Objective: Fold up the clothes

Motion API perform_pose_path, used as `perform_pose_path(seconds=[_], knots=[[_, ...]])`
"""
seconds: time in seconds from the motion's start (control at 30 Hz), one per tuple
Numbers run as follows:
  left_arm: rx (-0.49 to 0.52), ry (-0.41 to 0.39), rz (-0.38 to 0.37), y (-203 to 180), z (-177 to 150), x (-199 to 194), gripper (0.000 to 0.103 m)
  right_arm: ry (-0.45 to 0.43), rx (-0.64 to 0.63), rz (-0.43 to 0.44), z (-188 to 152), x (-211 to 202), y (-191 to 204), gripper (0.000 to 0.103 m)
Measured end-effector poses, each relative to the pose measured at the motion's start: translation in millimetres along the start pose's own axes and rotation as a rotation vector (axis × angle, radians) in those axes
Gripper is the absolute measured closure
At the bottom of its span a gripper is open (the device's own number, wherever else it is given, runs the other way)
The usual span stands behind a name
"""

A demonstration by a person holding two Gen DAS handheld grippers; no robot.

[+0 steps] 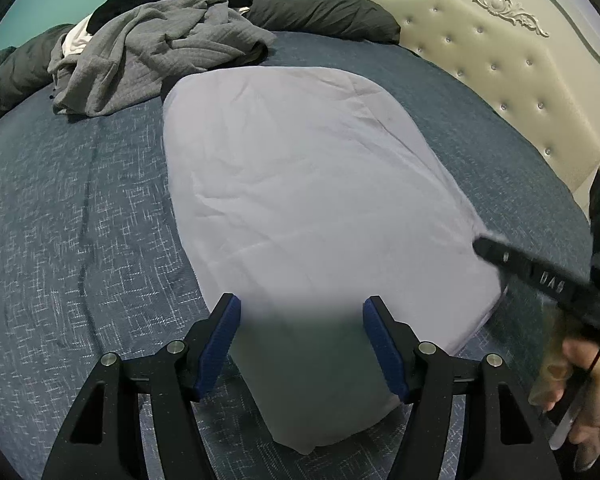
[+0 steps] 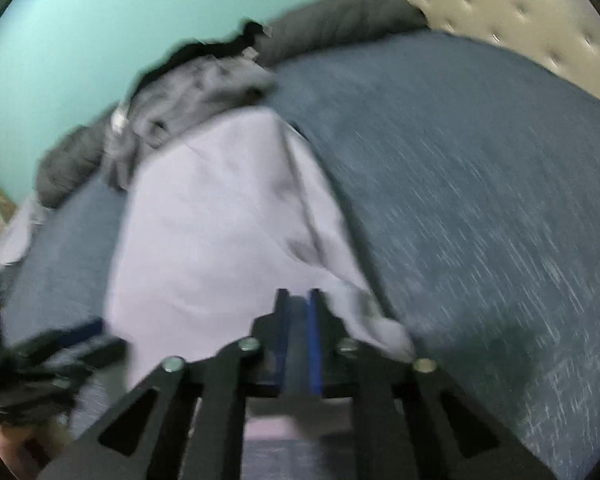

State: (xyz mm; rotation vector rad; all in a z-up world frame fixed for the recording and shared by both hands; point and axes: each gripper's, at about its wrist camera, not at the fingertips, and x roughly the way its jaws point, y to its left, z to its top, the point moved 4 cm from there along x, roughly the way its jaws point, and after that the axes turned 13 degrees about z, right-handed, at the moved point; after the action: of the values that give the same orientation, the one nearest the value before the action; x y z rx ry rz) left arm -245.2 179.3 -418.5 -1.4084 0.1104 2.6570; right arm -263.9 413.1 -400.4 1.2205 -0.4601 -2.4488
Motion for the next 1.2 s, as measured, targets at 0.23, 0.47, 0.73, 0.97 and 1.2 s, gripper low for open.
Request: perform_pose_path(seconds=[0.23, 0.47, 0.73, 0.97, 1.2], knots=[[-0.015, 0.019, 0.009, 1.9, -0.6, 8.5, 0.035, 0.066, 0.031, -0.075, -27.8, 5.6, -19.1, 0.103], [-0.025, 0.029, -0.006, 6.7, 0.6, 9.0, 0.035, 0.031, 0.063, -0.037, -20.4, -2.1, -17.2, 0.103], [-0.061, 0.003, -0.015, 18.5, 23.6, 9.4, 0.035, 0.0, -0.083, 0.081, 71.9, -18.0, 24.0, 0.1], [-0.085, 0.005, -0.017, 23.8, 51.3, 28.2, 0.035, 0.115, -0.27, 0.147, 150.5, 48.9, 52.9, 0.09], [-0.076, 0.03, 0.003, 28.6, 56.8, 51.8, 0.035, 0.292, -0.279, 0.04, 154.6, 125.2, 30.1, 0.09]])
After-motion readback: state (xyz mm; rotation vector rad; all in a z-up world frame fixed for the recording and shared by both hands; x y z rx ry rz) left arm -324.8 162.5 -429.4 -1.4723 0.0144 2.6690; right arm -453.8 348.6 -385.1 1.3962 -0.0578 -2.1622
